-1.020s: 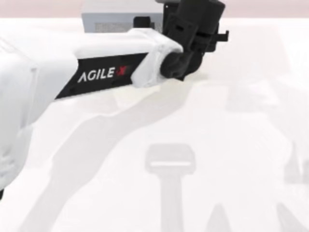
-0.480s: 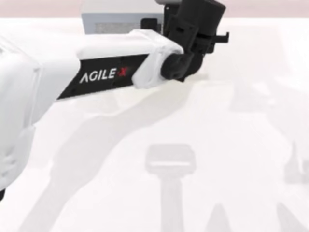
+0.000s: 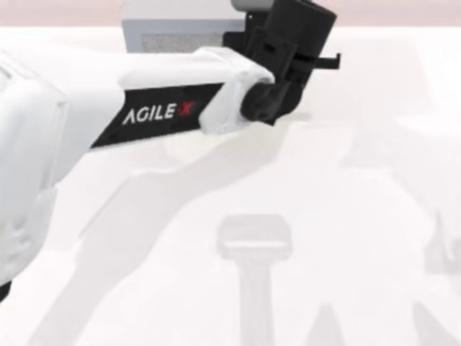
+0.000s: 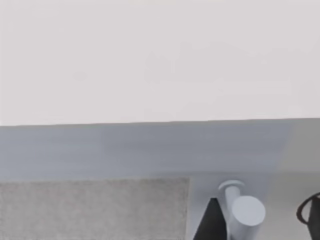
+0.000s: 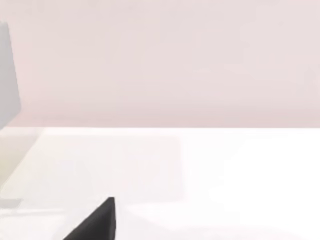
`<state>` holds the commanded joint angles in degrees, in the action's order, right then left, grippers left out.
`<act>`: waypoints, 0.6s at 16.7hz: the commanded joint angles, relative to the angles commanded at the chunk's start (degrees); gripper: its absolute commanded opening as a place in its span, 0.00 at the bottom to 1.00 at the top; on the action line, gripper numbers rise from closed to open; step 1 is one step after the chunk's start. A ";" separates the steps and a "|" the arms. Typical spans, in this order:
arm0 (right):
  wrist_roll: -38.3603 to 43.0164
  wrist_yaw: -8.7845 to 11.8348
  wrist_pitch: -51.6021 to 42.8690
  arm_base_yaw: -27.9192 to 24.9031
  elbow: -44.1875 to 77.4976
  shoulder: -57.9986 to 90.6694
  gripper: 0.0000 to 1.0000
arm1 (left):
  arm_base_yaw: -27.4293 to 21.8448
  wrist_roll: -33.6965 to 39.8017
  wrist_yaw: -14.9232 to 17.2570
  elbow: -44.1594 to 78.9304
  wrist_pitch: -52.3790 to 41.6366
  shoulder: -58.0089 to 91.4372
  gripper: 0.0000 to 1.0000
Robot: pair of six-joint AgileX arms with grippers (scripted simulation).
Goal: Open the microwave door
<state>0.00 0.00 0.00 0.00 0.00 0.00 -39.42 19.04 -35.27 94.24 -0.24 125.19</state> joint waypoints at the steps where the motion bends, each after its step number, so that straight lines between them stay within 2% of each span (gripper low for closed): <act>1: 0.00 0.00 0.00 0.00 0.00 0.00 1.00 | 0.00 0.00 0.00 0.00 0.00 0.00 0.00; 2: 0.00 0.00 0.00 0.00 0.00 0.00 1.00 | 0.00 0.00 0.00 0.00 0.00 0.00 0.00; 3: 0.00 0.00 0.00 0.00 0.00 0.00 1.00 | -3.34 -0.13 -0.13 -2.66 -0.51 -1.35 0.00; 6: 0.00 0.00 0.00 0.00 0.00 0.00 1.00 | -3.23 0.38 0.35 -0.75 -2.48 -0.50 0.00; 10: 0.00 0.00 0.00 0.00 0.00 0.00 1.00 | -2.49 2.92 2.94 8.38 -13.19 3.27 0.00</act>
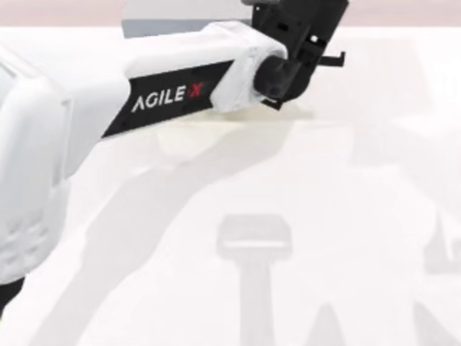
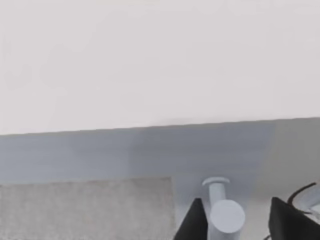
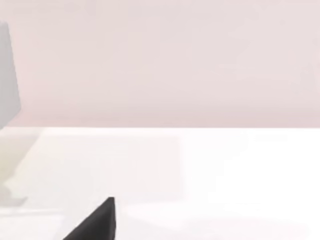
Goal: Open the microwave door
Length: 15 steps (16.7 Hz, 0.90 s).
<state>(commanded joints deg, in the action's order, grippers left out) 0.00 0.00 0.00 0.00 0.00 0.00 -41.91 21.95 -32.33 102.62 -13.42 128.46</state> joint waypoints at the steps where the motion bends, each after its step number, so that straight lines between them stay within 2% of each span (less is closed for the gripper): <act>1: 0.00 0.00 0.00 0.00 0.00 0.00 1.00 | 0.28 0.88 0.94 3.05 -3.89 1.14 0.00; 10: 0.00 0.00 0.00 0.00 0.00 0.00 1.00 | 3.59 9.50 11.45 31.87 -43.71 9.95 0.00; 15: 0.00 0.00 0.00 0.00 0.00 0.00 1.00 | 4.74 11.59 14.60 38.84 -52.66 11.93 0.00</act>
